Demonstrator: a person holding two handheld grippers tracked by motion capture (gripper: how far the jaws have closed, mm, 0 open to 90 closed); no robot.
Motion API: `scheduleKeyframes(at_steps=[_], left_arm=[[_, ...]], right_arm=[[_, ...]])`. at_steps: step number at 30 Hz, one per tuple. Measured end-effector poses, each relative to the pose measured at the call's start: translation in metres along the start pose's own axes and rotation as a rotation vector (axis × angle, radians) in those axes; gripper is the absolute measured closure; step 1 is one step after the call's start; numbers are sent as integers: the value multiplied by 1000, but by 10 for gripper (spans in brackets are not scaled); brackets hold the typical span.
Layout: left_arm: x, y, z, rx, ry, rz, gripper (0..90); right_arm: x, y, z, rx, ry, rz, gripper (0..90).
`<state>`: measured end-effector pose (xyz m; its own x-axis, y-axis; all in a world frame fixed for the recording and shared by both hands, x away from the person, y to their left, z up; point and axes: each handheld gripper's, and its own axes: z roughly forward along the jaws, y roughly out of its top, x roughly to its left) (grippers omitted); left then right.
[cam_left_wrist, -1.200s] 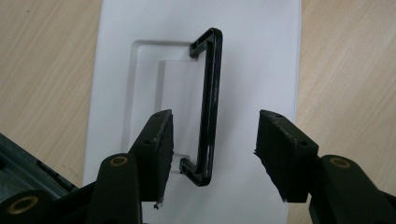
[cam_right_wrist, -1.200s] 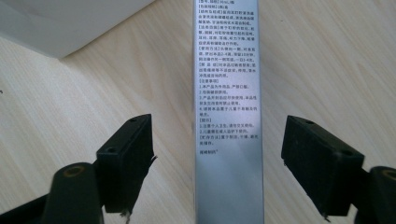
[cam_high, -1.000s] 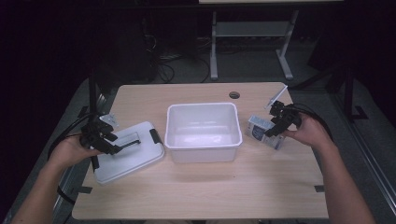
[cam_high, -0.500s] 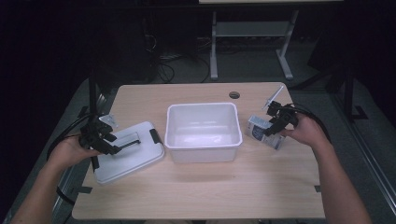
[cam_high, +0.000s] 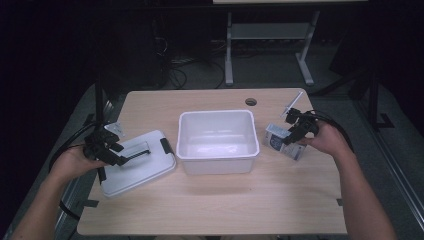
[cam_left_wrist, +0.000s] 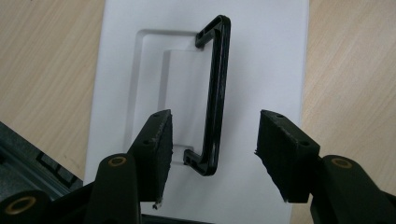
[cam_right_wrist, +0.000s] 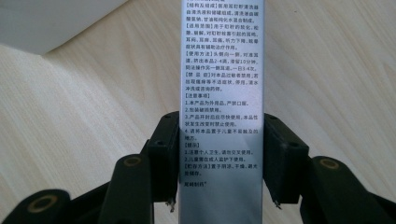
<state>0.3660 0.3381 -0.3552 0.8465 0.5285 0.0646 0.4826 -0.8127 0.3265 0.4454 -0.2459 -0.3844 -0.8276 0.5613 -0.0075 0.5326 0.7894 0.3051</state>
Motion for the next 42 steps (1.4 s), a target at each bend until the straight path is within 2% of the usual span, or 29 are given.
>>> scheduleKeyframes(at_steps=[15,32,42], left_arm=[[1,0,0,-1,-6,-2,444],[-4,5,1,-6,-6,9,436],[-4,2,2,-4,-9,7,434]], right_arm=[[4,-2,-3,4,2,-16,551],[18,-15,-32,-38,5,-25,552],[30,-9,-49,-44,0,-50,552]])
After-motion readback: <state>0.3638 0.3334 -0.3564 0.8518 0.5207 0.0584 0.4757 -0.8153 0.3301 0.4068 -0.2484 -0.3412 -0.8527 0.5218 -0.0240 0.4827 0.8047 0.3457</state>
